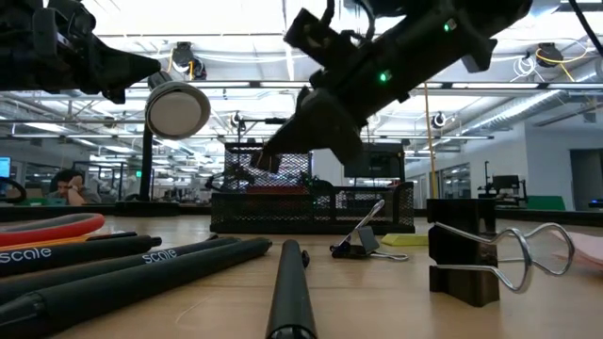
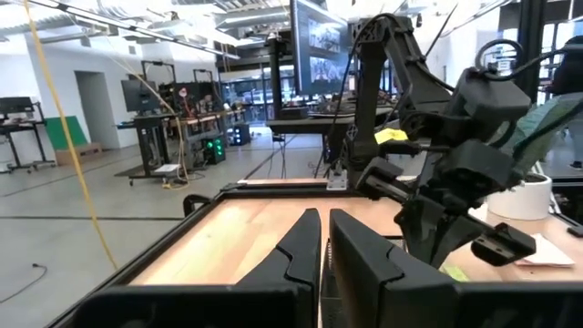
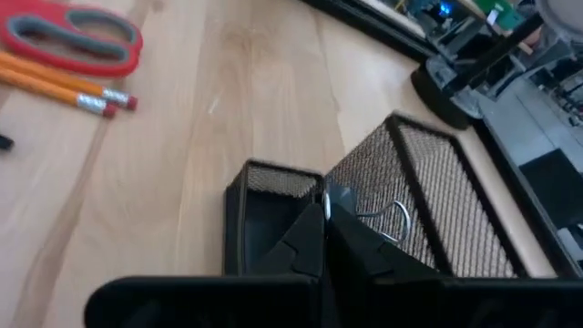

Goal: Pick and place office supplies into organizer
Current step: Put the binder clip into the black desk organizer

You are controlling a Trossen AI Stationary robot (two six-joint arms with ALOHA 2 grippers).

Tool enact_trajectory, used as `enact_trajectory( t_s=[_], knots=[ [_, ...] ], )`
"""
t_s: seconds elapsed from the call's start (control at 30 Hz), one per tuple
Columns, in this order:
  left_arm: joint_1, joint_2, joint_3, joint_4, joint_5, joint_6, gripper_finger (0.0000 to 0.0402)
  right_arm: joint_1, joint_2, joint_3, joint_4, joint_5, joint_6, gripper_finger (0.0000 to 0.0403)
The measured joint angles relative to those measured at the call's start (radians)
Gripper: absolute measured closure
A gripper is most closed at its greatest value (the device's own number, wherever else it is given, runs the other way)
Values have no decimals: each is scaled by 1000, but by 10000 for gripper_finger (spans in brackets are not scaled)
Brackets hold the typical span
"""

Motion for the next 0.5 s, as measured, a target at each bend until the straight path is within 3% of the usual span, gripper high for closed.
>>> enact_trajectory(
  t_s=[0.5],
  knots=[
    [0,0,0,0,-16,-1,366,-20,26,0,-37,-27,49,403]
  ],
)
